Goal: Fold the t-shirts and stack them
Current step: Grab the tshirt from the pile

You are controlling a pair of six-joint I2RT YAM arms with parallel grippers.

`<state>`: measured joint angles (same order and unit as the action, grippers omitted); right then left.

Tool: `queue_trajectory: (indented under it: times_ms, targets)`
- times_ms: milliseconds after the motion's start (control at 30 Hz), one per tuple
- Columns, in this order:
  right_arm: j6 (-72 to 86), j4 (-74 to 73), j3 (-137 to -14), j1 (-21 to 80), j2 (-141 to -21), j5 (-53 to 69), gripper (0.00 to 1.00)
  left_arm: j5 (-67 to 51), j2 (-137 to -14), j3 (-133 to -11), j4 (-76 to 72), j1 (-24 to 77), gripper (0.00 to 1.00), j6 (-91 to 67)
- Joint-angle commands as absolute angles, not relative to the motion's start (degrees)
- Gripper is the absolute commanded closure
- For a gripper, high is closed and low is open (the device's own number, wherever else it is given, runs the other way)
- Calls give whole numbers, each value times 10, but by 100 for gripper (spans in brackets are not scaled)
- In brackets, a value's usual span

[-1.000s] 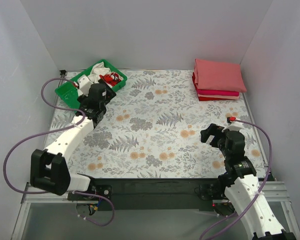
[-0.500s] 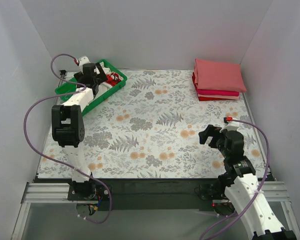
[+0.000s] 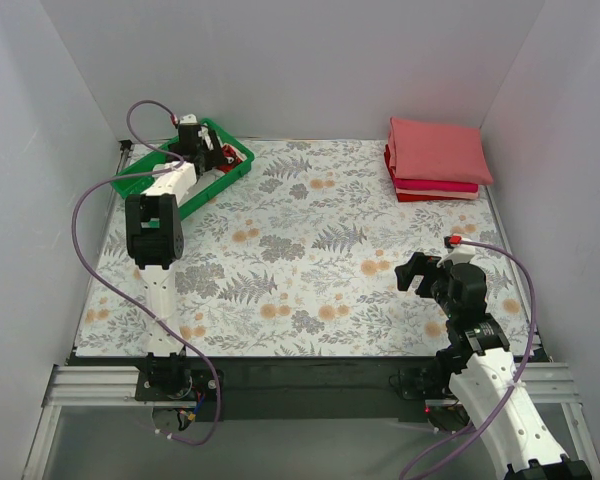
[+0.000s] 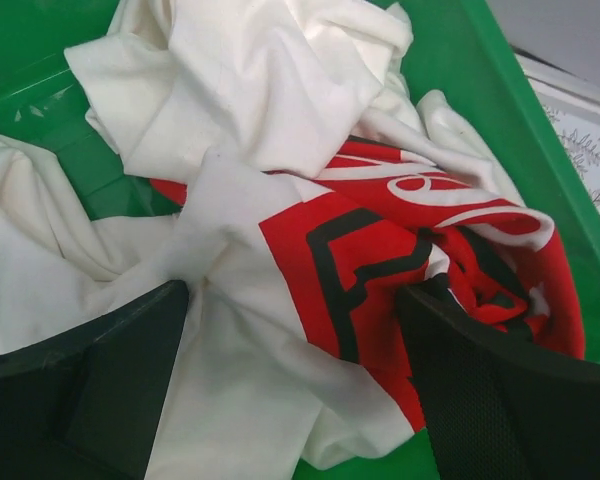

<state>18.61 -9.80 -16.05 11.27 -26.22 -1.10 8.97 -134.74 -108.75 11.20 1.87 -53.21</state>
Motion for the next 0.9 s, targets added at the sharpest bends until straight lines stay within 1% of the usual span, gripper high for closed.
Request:
queue_trajectory:
  times_ms: [0,33,67,100,133,200,233,267,467,667,867]
  targets:
    - [178,-71,-161,113,-253,-8,2,87,-1337,-1107,144,14,17,-533]
    - [177,-70,-160,113,-254,-7,2,84,-1335,-1107,144,14,31,-532]
    - [177,-69,-159,112,-254,-8,2,83,-1330,-1106,144,14,38,-532]
    - [177,-69,-159,112,-256,-9,2,80,-1325,-1104,144,14,50,-533]
    - [178,-69,-159,112,-258,-9,2,67,-1320,-1102,144,14,71,-533]
    - [177,-69,-159,113,-258,-8,2,61,-1301,-1097,143,14,84,-535]
    - [178,-69,-159,112,-258,-7,2,61,-1295,-1097,142,14,88,-536]
    - [177,-69,-159,112,-258,-10,2,62,-1287,-1096,142,14,100,-538]
    - [177,-69,-156,113,-253,-9,2,54,-1208,-1082,143,14,100,-543]
    - [176,-68,-156,113,-257,-11,2,52,-1101,-1056,139,16,100,-560]
    - [176,-68,-153,113,-253,-11,2,44,-987,-1017,128,44,100,-572]
